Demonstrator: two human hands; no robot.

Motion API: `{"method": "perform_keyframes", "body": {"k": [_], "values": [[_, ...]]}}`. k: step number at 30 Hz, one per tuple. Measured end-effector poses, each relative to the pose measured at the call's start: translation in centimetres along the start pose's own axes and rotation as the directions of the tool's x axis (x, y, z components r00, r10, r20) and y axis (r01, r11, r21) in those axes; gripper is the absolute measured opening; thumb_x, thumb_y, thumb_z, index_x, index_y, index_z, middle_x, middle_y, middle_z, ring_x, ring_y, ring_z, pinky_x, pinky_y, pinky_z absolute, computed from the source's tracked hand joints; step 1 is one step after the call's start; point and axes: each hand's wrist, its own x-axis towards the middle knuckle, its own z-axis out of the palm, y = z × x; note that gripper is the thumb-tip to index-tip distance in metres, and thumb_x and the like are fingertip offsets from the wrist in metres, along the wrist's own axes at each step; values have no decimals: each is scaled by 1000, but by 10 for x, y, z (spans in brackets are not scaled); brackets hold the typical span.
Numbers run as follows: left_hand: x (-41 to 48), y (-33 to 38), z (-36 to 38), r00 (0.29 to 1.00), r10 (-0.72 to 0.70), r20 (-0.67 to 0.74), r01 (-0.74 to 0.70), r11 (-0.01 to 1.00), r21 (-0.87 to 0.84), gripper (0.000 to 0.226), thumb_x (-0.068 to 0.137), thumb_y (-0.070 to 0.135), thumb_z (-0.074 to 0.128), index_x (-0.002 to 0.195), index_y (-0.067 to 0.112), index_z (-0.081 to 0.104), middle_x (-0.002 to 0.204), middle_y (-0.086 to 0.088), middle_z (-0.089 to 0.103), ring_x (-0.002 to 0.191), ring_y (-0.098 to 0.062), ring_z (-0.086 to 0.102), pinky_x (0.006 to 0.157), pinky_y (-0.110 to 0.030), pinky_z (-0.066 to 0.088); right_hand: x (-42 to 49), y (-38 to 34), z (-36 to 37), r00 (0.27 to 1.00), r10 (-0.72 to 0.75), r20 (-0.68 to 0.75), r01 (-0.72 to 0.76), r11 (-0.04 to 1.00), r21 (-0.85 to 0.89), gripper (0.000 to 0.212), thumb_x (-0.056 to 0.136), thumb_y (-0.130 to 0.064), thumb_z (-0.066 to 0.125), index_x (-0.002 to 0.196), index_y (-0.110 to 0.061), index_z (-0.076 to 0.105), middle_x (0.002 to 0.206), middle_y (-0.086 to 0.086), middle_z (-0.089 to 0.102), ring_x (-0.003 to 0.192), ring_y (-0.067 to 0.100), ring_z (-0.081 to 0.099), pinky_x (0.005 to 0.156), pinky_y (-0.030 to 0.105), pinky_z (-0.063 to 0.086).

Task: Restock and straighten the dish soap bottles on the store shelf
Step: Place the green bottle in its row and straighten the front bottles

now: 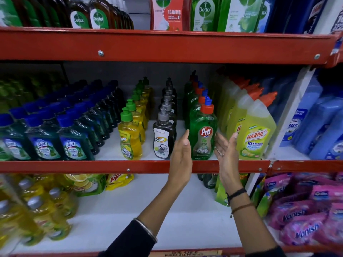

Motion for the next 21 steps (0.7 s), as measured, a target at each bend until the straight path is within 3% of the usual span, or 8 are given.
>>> {"method": "perform_keyframes", "body": {"k": [3,6,9,11,13,15,18,21], "values": [[-15,-5,-15,928,237,-287,-238,971,32,42,98,42,26,128,24,50,131,11,49,126,2,43,104,-13,32,-24,18,11,965,-208,-159,210,978,-4,56,91,-58,33,120,-19,61,126,6,63,122,14,54,106,30,39],[-8,-10,-39,897,227,-380,-225,973,52,45,95,49,23,132,30,42,134,9,41,132,-4,36,109,-23,30,-51,35,37,947,-321,14,321,946,-33,48,90,-58,33,117,-28,59,126,5,61,123,15,53,104,28,39],[10,-14,-59,942,119,-313,-104,993,62,56,89,63,18,137,39,31,142,12,31,135,2,27,117,-33,23,-60,39,67,938,-244,245,268,961,-70,70,80,-78,29,130,-32,46,142,-5,47,133,4,40,109,18,30],[19,-17,-68,969,105,-222,-91,993,72,58,87,68,17,139,43,24,145,17,26,138,4,22,119,-36,21,-57,35,82,944,-158,290,209,966,-153,90,68,-89,22,139,-33,33,147,-14,34,135,-5,30,103,2,22],[24,-18,-73,989,77,-129,-69,995,70,65,83,79,14,140,47,18,149,20,22,142,0,19,120,-41,20,-53,32,91,949,-101,297,163,968,-190,105,60,-94,19,145,-32,22,145,-21,25,133,-8,23,96,-5,17],[28,-18,-76,996,39,-81,-35,998,52,78,76,87,14,142,47,19,153,18,21,143,-5,22,119,-45,22,-48,28,95,949,-76,307,140,972,-191,112,56,-96,17,146,-29,20,142,-23,23,134,-7,21,102,1,16],[28,-19,-82,1000,-13,-21,13,999,29,99,70,92,16,150,34,19,156,6,27,142,-8,27,117,-48,26,-39,30,97,940,-57,337,102,988,-115,108,61,-94,21,145,-27,27,148,-16,30,137,-2,28,115,23,20],[22,-17,-90,997,-28,68,24,998,60,103,63,95,12,149,39,13,159,10,19,141,-1,24,119,-47,22,-31,32,94,937,-12,348,31,998,-47,103,64,-92,25,145,-29,30,153,-10,32,138,1,30,118,32,21]]}}
